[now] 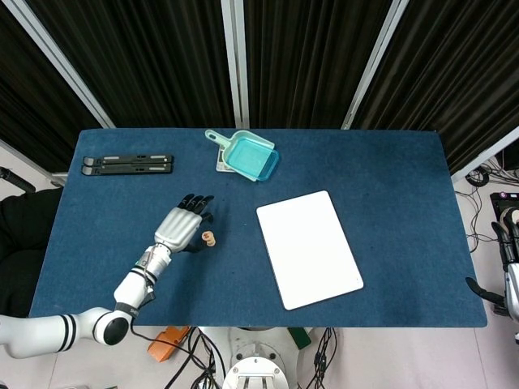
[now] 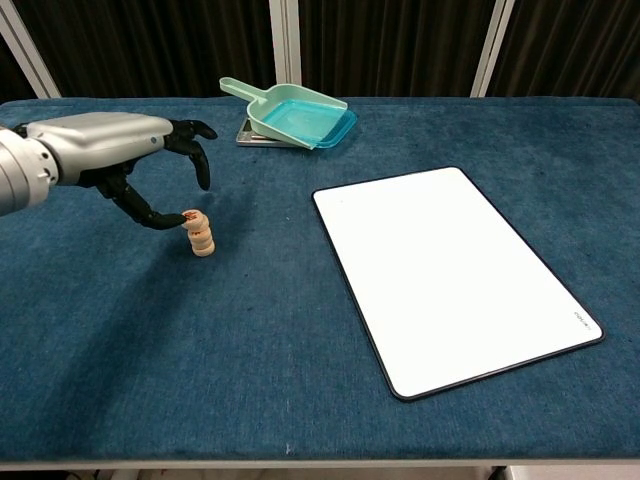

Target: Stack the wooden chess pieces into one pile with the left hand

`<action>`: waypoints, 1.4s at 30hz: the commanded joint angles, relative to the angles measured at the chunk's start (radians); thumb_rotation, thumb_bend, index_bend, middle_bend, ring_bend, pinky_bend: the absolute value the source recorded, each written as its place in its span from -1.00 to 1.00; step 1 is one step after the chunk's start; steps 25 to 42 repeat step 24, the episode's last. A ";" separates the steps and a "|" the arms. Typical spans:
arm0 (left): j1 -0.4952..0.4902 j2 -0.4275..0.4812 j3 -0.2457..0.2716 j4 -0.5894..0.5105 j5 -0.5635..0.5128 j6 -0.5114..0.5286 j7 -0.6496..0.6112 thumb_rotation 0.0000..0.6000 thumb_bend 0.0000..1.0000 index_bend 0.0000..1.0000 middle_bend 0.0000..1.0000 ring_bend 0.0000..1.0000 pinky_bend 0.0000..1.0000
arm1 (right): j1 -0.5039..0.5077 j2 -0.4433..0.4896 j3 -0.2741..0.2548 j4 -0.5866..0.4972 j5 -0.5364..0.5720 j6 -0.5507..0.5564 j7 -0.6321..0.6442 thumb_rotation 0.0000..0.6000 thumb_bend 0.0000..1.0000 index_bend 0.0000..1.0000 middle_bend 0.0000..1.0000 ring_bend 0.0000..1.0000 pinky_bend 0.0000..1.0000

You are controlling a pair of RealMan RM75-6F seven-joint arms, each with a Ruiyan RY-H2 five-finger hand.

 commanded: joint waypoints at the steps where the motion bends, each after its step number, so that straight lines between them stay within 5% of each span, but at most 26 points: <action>1: 0.031 0.040 -0.010 -0.038 0.010 0.043 -0.041 1.00 -0.43 -0.47 -1.00 -1.00 -1.00 | 0.000 0.004 -0.001 0.000 0.000 -0.003 0.003 1.00 -0.62 -1.00 -0.91 -1.00 -0.96; 7: 0.170 0.117 0.001 -0.059 0.063 0.244 -0.146 1.00 -0.51 -0.59 -1.00 -1.00 -1.00 | 0.006 0.024 -0.005 0.011 0.007 -0.031 0.052 1.00 -0.62 -1.00 -0.91 -1.00 -0.94; 23: 0.550 0.271 0.187 -0.005 0.305 0.619 -0.390 0.99 -0.58 -0.59 -1.00 -1.00 -1.00 | 0.023 0.034 -0.035 0.005 -0.067 -0.039 0.108 1.00 -0.62 -1.00 -0.91 -1.00 -0.94; 42: 0.563 0.271 0.191 -0.005 0.312 0.630 -0.394 0.99 -0.58 -0.59 -1.00 -1.00 -1.00 | 0.024 0.035 -0.036 0.001 -0.070 -0.040 0.105 1.00 -0.62 -1.00 -0.91 -1.00 -0.94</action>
